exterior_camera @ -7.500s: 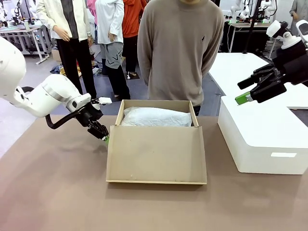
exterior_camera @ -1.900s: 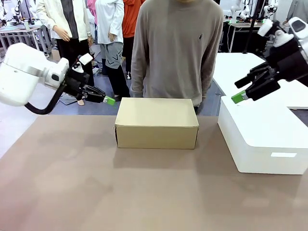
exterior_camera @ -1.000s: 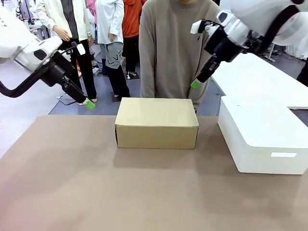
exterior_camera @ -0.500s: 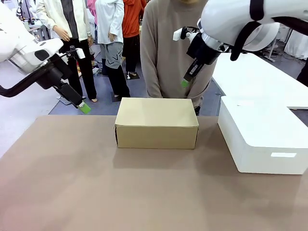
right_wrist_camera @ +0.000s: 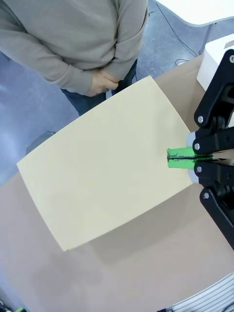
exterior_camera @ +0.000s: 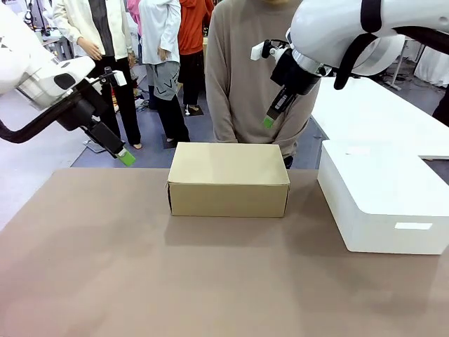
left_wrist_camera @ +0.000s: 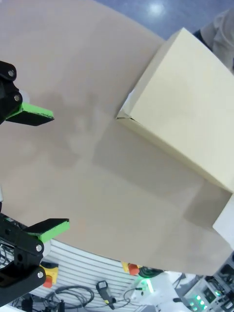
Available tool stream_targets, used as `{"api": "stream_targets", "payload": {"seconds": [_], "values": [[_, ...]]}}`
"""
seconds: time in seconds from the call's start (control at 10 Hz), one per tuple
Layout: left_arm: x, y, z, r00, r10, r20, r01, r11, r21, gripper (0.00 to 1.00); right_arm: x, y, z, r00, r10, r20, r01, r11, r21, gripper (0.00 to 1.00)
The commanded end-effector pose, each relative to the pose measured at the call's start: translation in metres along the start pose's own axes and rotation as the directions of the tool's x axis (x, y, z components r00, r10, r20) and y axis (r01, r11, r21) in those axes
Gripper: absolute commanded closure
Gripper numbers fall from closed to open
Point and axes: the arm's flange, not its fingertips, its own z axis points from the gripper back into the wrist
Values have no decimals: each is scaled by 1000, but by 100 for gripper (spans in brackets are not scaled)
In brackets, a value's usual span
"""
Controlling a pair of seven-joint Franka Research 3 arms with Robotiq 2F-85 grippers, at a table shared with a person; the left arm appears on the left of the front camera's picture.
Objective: Pack the shoes into the box.
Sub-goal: Press down on the lid of the Shoes Box.
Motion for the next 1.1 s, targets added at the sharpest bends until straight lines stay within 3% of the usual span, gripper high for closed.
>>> {"api": "stream_targets", "payload": {"seconds": [0.0, 0.2, 0.4, 0.8, 1.0], "values": [[-3, 1, 4, 1000, -6, -10, 6, 1000, -2, 0, 0, 0, 0, 1000, 0, 1, 0, 1000, -1, 100], [-1, -9, -1, 1000, 29, -6, -29, 999, 18, 0, 32, -2, -17, 977, -201, -70, 195, 978, -79, 100], [-10, -27, 1, 993, 113, 21, -115, 983, 145, 0, 59, -8, -45, 934, -350, -74, 342, 934, -102, 100], [-24, -41, 7, 968, 251, -7, -237, 923, 305, 0, 83, -20, -93, 868, -486, -103, 474, 872, -123, 100], [-24, -35, 11, 965, 258, -36, -242, 939, 243, 0, 85, -24, -118, 841, -525, -128, 513, 851, -116, 100]]}}
